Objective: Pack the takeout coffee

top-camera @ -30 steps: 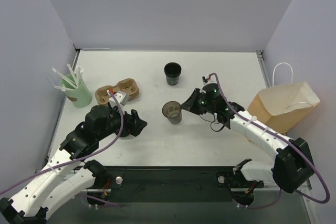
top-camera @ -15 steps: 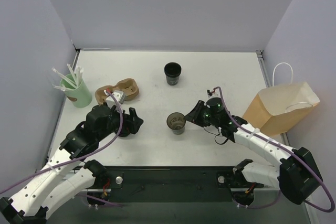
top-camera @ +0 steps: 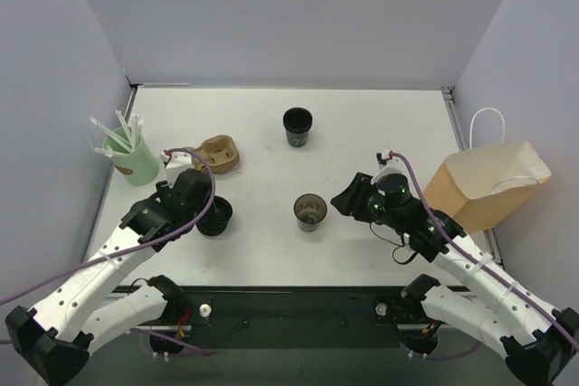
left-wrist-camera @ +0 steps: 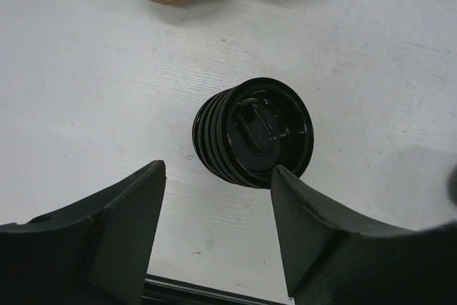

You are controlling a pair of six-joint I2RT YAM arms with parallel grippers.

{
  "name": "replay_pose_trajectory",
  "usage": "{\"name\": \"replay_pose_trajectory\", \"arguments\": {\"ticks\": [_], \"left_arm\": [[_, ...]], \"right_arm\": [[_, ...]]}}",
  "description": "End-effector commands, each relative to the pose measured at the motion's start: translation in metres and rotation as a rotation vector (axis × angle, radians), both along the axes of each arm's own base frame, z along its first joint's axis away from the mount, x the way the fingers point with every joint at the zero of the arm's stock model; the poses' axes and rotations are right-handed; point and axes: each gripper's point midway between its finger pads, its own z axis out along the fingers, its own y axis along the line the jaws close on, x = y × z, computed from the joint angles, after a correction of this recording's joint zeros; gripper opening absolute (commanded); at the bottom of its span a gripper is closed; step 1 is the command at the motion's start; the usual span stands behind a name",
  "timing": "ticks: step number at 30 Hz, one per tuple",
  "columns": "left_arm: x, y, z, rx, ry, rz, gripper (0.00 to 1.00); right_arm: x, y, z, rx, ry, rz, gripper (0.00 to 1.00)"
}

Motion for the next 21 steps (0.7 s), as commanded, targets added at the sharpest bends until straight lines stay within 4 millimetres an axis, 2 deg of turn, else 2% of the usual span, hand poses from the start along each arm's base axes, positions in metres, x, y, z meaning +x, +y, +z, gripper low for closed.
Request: {"name": "replay_pose_trajectory", "arguments": {"ticks": [1,4,10,16,21], "left_arm": [[0.009,0.012,-0.006,0.044,0.04,0.135,0.68],[0.015,0.006,-0.021,0.036,0.089,0.134,0.62],[0.024,0.002,-0.03,0.029,0.106,0.137,0.51],[0.026,-0.007,-0.042,0.003,0.128,0.12,0.49],[0.034,-0.01,-0.042,0.023,0.131,0.107,0.49]], "right_arm": [[-0.013,-0.013,0.0,-0.063,-0.012,-0.005,0.39],[-0.013,-0.016,0.001,-0.078,-0.027,-0.018,0.38],[-0.015,-0.017,-0.002,-0.118,-0.035,-0.016,0.37],[-0.014,-0.017,-0.001,-0.161,-0.054,-0.017,0.36],[-0.013,-0.011,0.001,-0.187,-0.068,-0.007,0.36]]}}
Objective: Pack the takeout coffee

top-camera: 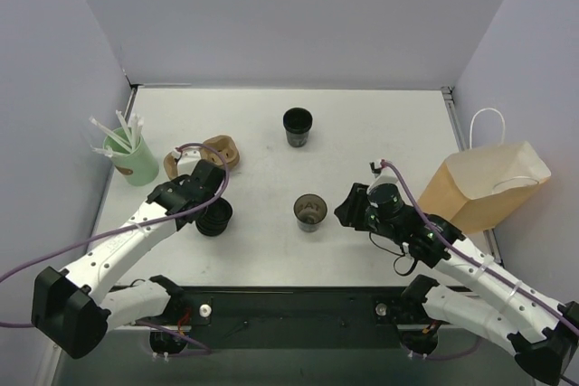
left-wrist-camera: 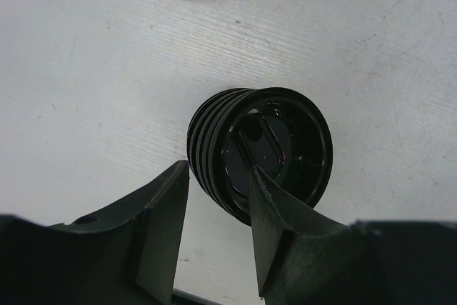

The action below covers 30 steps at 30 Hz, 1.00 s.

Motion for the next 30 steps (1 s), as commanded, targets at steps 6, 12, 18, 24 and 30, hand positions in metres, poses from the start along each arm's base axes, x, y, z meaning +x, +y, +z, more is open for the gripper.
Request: {"name": "replay_pose_trajectory", "arguments": {"ticks": [6,12,18,24,30], "left_arm": [[0.016,-0.005,-0.005,0.048,0.026,-0.015,0.49],[0.016,-0.002,-0.006,0.069,0.032,-0.015,0.44],[0.018,0.002,-0.002,0.099,0.029,-0.016,0.37],[0.02,0.004,0.006,0.126,0.024,-0.029,0.31],[0.02,0.004,0.004,0.135,0.038,-0.04,0.25]], "right_arm": [[0.006,0.006,0.015,-0.065,-0.062,0.002,0.36],[0.005,0.008,0.017,-0.093,-0.077,0.003,0.36],[0.005,0.01,0.019,-0.119,-0.089,0.01,0.35],[0.005,0.015,0.021,-0.139,-0.095,0.021,0.36],[0.006,0.02,0.022,-0.16,-0.096,0.032,0.36]]}}
